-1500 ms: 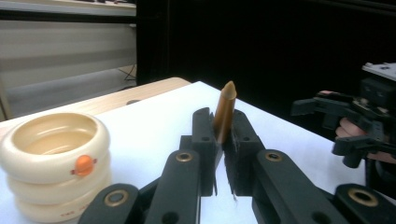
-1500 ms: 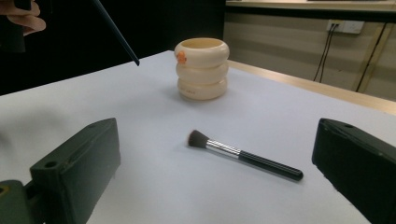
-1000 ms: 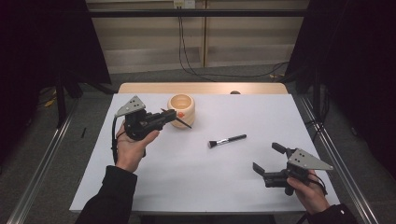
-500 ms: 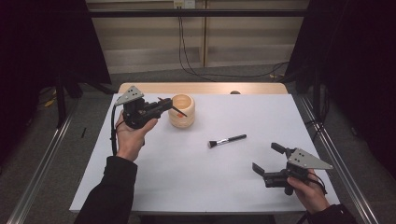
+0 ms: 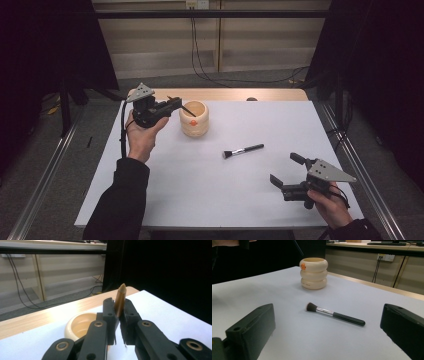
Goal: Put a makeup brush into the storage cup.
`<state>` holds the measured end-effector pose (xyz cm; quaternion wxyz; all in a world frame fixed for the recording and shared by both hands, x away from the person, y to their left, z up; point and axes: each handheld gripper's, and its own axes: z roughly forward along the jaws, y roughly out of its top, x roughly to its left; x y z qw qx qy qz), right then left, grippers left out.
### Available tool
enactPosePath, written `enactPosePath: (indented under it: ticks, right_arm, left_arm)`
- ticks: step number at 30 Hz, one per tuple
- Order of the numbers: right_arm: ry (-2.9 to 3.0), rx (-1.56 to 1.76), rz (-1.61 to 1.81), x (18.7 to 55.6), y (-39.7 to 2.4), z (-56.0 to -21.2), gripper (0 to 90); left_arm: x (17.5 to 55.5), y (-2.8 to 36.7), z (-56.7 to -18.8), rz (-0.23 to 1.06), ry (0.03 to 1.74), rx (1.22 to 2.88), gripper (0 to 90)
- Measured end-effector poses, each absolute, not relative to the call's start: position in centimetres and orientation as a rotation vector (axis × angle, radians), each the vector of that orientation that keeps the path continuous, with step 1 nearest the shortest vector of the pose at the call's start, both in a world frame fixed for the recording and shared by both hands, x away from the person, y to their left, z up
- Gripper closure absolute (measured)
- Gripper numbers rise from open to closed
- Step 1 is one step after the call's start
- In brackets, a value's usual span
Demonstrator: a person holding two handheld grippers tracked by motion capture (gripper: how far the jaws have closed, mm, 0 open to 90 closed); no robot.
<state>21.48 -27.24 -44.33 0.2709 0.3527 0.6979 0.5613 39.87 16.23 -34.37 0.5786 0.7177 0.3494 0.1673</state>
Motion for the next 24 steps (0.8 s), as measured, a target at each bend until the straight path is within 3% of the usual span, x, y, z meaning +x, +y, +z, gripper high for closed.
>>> enactPosePath:
  ticks: [24]
  right_arm:
    - [1.863,0.943,1.527,21.4,-27.2,-44.3,0.0]
  left_arm:
    - [43.2,14.7,-35.8,0.462,0.905,1.73,83.8]
